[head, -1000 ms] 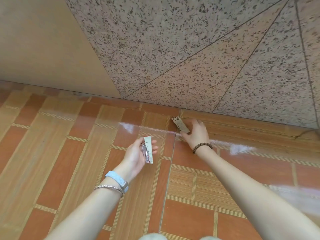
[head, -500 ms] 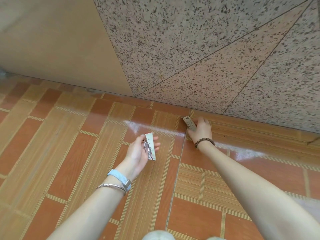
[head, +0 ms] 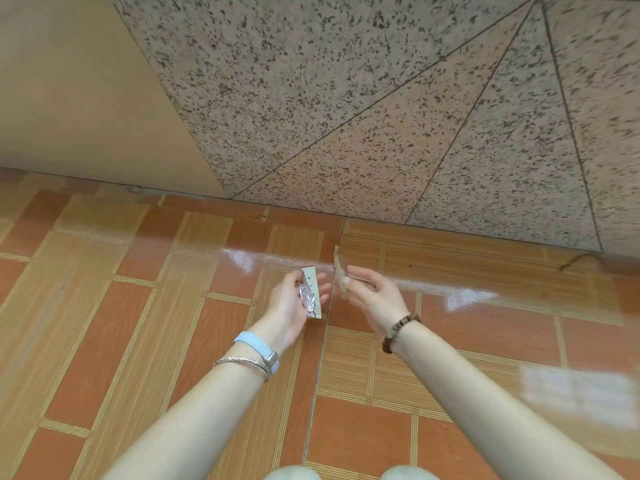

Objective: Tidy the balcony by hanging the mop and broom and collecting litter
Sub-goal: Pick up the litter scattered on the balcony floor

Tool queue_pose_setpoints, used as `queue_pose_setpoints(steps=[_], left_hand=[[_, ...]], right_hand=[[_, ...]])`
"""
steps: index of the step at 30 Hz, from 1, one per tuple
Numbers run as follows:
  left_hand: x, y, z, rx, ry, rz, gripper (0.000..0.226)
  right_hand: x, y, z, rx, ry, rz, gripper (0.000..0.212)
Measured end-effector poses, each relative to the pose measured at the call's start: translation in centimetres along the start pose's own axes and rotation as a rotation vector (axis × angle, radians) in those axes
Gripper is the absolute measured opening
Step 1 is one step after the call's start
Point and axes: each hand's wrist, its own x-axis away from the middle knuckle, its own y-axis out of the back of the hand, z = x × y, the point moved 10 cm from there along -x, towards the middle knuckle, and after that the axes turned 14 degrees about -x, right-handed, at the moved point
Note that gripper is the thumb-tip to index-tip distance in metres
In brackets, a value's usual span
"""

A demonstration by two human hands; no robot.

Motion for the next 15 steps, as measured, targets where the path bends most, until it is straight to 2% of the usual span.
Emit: queue_pose_setpoints(steps=[4, 8, 15], left_hand=[[-0.4, -3.1, 1.0, -0.036, 0.03, 0.022, 0.033], [-0.6, -6.2, 1.1, -0.095, 0.029, 0.059, 0.03], [5.1, -13.7, 0.7, -0.188, 0.111, 0.13, 0.027]], right_hand=[[1.0, 1.9, 0.3, 0.106, 0.04, -0.027, 0.033], [2.0, 4.4, 2.9, 0.177, 0.13, -0.086, 0.033], [7.5, 8.8, 8.1, 0.227, 0.194, -0.292, 0.039]])
